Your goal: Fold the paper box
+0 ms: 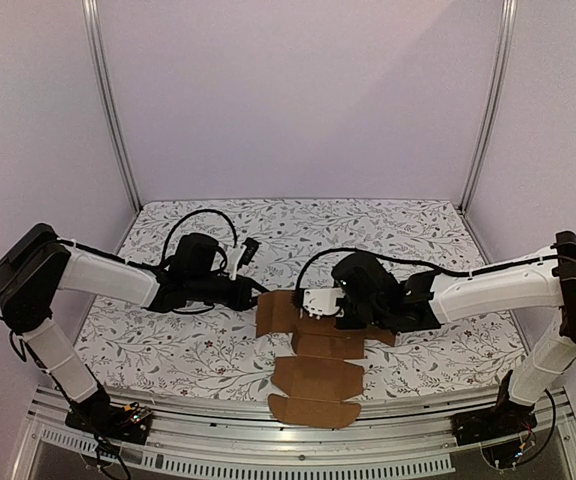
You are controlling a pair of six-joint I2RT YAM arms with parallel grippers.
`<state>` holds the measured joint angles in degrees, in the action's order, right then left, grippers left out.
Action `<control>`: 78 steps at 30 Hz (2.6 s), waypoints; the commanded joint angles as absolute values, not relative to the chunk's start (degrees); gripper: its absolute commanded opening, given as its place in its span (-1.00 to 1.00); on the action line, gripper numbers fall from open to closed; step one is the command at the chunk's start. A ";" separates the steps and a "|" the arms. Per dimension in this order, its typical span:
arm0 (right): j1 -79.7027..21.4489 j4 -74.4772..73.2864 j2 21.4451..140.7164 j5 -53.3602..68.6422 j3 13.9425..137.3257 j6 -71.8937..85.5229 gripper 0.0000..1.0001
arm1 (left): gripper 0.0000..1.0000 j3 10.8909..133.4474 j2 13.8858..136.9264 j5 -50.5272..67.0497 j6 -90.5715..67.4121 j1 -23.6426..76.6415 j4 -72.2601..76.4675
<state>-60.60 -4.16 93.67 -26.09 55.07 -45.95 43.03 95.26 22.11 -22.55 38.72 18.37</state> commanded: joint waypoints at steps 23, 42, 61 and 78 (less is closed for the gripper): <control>-68.21 22.63 94.24 -43.96 44.64 -57.42 -1.00 | -0.51 41.07 95.73 33.48 -21.75 42.48 22.50; -71.44 27.38 97.98 -47.20 43.68 -58.27 -1.00 | -0.26 41.06 96.90 26.12 -20.06 47.59 22.73; -72.20 26.31 99.56 -47.81 43.81 -55.84 -1.00 | -0.20 42.02 100.25 9.91 -19.47 55.12 28.15; -72.95 23.74 99.25 -48.25 43.33 -52.26 -1.00 | -0.20 40.69 103.54 0.28 -20.40 58.80 34.93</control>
